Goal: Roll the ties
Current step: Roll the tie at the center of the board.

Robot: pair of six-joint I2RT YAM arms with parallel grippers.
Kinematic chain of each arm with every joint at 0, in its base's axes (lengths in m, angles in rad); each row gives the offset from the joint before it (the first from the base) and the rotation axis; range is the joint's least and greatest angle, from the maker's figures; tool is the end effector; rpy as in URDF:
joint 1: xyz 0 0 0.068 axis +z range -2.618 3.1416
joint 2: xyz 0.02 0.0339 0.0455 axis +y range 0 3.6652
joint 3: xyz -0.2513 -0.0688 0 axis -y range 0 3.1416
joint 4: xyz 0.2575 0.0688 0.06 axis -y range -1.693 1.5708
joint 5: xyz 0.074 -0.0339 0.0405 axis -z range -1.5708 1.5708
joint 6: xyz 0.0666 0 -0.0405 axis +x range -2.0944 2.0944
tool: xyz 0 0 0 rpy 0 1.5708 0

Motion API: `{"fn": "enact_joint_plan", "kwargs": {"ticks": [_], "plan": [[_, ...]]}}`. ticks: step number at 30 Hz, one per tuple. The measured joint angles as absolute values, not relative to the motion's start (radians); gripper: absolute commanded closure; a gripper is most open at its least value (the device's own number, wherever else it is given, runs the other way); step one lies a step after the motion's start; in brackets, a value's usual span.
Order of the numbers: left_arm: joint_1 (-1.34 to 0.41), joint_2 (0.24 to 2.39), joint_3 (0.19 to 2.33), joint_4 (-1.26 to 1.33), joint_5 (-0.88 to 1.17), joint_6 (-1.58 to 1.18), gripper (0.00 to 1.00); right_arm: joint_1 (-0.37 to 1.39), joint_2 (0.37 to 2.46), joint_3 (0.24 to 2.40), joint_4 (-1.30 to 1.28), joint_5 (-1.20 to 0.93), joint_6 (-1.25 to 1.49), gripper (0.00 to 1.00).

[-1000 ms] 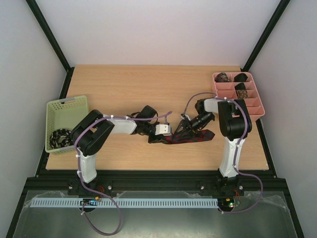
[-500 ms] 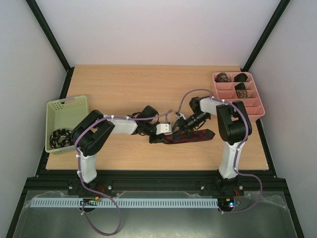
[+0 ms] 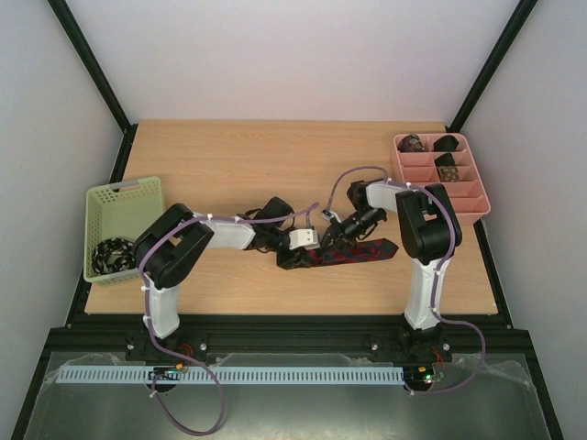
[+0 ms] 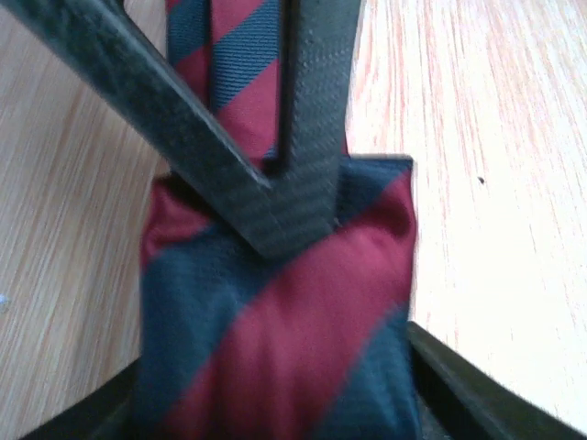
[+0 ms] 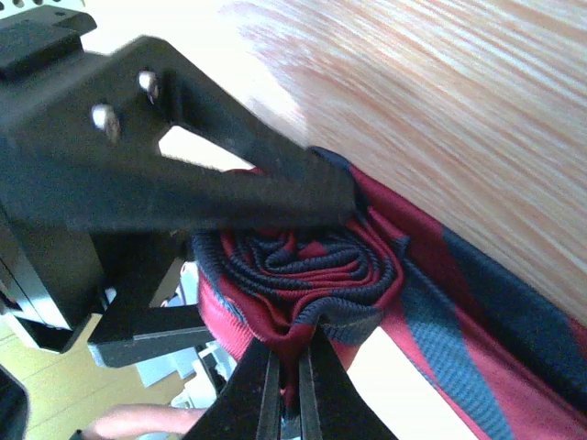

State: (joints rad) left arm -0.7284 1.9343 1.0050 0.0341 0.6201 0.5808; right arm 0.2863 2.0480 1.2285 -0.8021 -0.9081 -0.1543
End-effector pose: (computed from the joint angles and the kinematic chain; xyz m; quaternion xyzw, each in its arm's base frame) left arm 0.2665 -0.2896 0.0779 0.6273 0.6512 -0.3103 0.2935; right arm 0.3202 0.1490 0.0747 0.1854 -0.8791 -0.4360 0.0517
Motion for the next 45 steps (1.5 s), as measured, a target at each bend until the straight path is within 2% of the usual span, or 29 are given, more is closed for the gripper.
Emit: {"fn": "enact_joint_plan", "kwargs": {"ticks": [3, 7, 20, 22, 25, 26, 29, 30, 32, 36, 41, 45], "plan": [[-0.728, 1.927, 0.979, 0.063, 0.641, 0.547, 0.27, 0.266, 2.039, 1.208, -0.786, -0.894, -0.163, 0.99], [-0.728, 1.917, 0.951, 0.118, 0.671, 0.482, 0.22, 0.235, 2.027, 1.182, -0.764, -0.841, -0.173, 0.99], [-0.759, 1.948, 0.937, 0.310, 0.672, 0.250, 0.19, 0.215, 2.010, 1.137, -0.696, -0.772, -0.180, 0.99], [-0.766, 1.968, 0.944, 0.326, 0.665, 0.216, 0.25, 0.215, 1.994, 1.117, -0.673, -0.770, -0.180, 0.99], [-0.775, 1.993, 0.961, 0.352, 0.646, 0.189, 0.49, 0.215, 1.979, 1.098, -0.648, -0.768, -0.179, 0.98], [-0.777, 1.996, 0.962, 0.356, 0.636, 0.181, 0.56, 0.215, 1.978, 1.097, -0.646, -0.768, -0.179, 0.95], [-0.785, 1.996, 0.955, 0.377, 0.617, 0.187, 0.70, 0.213, 1.977, 1.102, -0.649, -0.762, -0.181, 0.69], [-0.787, 1.993, 0.948, 0.385, 0.608, 0.199, 0.73, 0.209, 1.977, 1.105, -0.656, -0.759, -0.175, 0.64], [-0.793, 1.983, 0.934, 0.393, 0.586, 0.224, 0.76, 0.200, 1.976, 1.122, -0.688, -0.770, -0.182, 0.54], [-0.805, 1.962, 0.916, 0.390, 0.529, 0.290, 0.77, 0.183, 1.975, 1.165, -0.767, -0.786, -0.213, 0.46], [-0.816, 1.953, 0.916, 0.371, 0.490, 0.333, 0.77, 0.186, 1.934, 1.176, -0.847, -0.868, -0.248, 0.45], [-0.822, 1.951, 0.916, 0.368, 0.483, 0.342, 0.77, 0.199, 1.913, 1.176, -0.880, -0.907, -0.251, 0.53]]}}
